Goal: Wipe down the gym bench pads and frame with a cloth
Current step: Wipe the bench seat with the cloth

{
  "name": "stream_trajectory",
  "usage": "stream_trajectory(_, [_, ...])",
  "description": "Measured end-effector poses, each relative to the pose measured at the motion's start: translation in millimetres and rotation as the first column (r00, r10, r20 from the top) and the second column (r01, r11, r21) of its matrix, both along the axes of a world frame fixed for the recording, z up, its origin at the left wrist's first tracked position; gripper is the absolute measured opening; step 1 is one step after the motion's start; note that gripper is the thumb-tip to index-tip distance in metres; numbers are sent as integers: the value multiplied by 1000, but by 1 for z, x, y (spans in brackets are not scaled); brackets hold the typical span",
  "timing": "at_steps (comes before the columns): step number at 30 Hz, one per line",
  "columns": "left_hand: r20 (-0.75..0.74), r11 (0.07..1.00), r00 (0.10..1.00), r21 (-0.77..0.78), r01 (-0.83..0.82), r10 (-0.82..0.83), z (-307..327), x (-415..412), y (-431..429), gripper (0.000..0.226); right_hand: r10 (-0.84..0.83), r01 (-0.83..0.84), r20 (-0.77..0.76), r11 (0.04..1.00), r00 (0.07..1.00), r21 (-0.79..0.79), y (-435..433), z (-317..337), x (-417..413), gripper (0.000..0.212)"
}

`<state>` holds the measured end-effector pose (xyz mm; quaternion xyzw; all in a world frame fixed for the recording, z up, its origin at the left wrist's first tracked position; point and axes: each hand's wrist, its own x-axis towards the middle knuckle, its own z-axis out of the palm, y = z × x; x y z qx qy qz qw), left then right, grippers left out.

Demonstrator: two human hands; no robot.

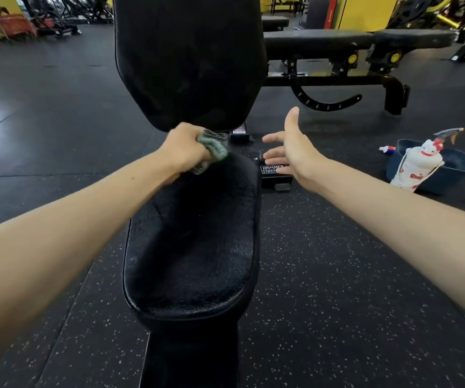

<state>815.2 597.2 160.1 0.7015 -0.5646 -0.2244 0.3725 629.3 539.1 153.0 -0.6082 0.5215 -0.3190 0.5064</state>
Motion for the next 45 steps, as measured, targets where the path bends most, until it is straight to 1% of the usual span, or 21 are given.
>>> stream_trajectory(2, [255,999,967,27,-39,31,-8,-1,-2,9,17,-17,-13,1000,1000,1,1,-1,0,83])
stream_trajectory(4, [486,1000,874,22,8,-18,-20,-22,4,27,42,-42,-30,999,999,11,2,-3,-1,83])
stream_trajectory(6, [553,997,831,-5,82,-65,-24,-40,10,36,57,-56,-48,998,997,24,3,-4,0,84])
stream_trajectory(9, [439,977,875,29,212,-204,-20,-45,14,36,63,-60,-60,998,996,36,2,-4,3,84])
stream_trajectory(11, [196,929,909,121,349,-367,-12,-43,26,30,87,-85,-59,995,994,44,3,-3,4,84])
stream_trajectory(12, [66,900,905,153,408,-421,-8,-42,34,27,107,-105,-61,994,992,39,3,-3,4,84])
stream_trajectory(13, [6,899,908,147,413,-418,-3,-38,40,25,125,-124,-67,992,990,28,4,-2,4,84])
stream_trajectory(15, [29,958,958,53,282,-284,3,-20,40,26,159,-160,-105,987,982,-2,6,1,3,79])
stream_trajectory(18, [249,996,966,-37,87,-75,-2,16,41,32,211,-239,-237,966,948,-100,14,3,6,56])
stream_trajectory(20, [344,996,936,-24,85,-71,-13,24,48,37,268,-344,-345,921,900,-181,20,1,9,33])
stream_trajectory(22, [382,993,920,-34,113,-92,-21,18,59,40,331,-453,-442,867,834,-207,27,0,14,23])
stream_trajectory(27, [324,982,930,-20,189,-172,-17,-2,86,42,351,-566,-576,787,738,-245,38,-1,29,28])
stream_trajectory(28, [275,974,936,13,227,-221,-15,-6,93,41,348,-569,-583,784,735,-249,38,-1,30,28])
stream_trajectory(30, [35,942,946,114,317,-322,-7,-14,106,37,341,-565,-583,785,737,-254,39,-1,32,29])
stream_trajectory(31, [-67,939,946,121,322,-316,-3,-13,108,33,339,-563,-584,786,738,-256,38,-1,33,29])
stream_trajectory(33, [-135,981,975,57,188,-179,2,2,101,28,330,-560,-587,786,740,-264,38,0,33,30])
stream_trajectory(34, [-122,996,989,31,86,-82,4,13,96,24,327,-558,-585,786,742,-268,38,0,32,31])
stream_trajectory(36, [60,997,996,43,-65,63,3,28,92,19,331,-555,-574,786,749,-272,38,1,32,32])
stream_trajectory(40, [380,995,921,20,-101,86,-11,3,106,34,337,-564,-571,776,748,-282,40,1,31,34])
stream_trajectory(43, [407,999,913,2,-39,35,-9,-20,114,35,329,-571,-595,774,733,-275,42,-1,32,34])
stream_trajectory(45, [268,996,961,64,58,-73,-6,-26,117,28,333,-574,-594,772,732,-274,42,-2,34,34])
